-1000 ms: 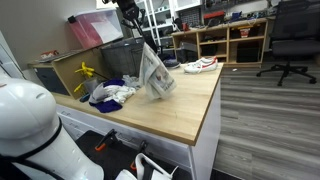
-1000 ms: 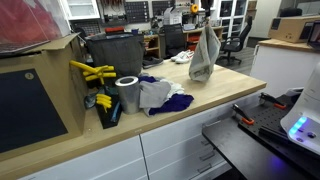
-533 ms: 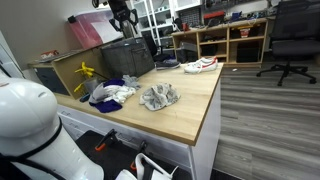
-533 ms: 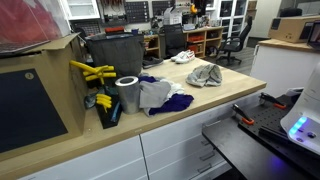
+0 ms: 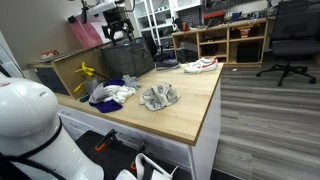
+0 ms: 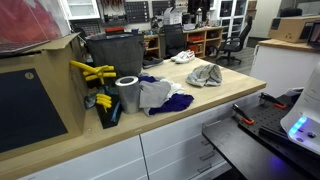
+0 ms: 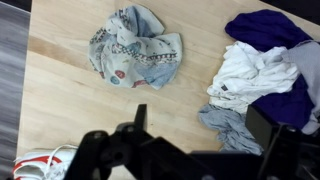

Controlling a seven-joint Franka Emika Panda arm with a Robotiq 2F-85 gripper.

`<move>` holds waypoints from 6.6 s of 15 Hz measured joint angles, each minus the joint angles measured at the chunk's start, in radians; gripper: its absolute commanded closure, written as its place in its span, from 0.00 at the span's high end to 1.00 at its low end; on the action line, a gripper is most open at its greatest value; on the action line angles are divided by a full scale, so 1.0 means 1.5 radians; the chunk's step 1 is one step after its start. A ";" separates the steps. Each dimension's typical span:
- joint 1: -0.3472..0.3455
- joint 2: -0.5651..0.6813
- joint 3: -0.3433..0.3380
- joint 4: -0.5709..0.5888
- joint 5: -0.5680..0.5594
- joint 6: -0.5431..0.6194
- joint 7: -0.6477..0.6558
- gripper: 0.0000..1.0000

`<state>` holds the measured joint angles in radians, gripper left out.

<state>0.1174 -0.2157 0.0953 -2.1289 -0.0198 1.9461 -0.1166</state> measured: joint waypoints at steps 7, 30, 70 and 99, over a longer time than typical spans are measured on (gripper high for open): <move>0.007 -0.007 0.003 -0.084 0.037 0.084 0.032 1.00; -0.023 0.271 0.001 -0.128 -0.084 0.184 0.190 1.00; 0.030 0.439 -0.052 0.170 0.047 0.361 0.412 0.01; -0.074 0.409 -0.080 0.149 0.105 0.226 0.335 1.00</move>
<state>0.0062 0.3979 -0.0254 -1.9049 0.1378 2.2849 0.3855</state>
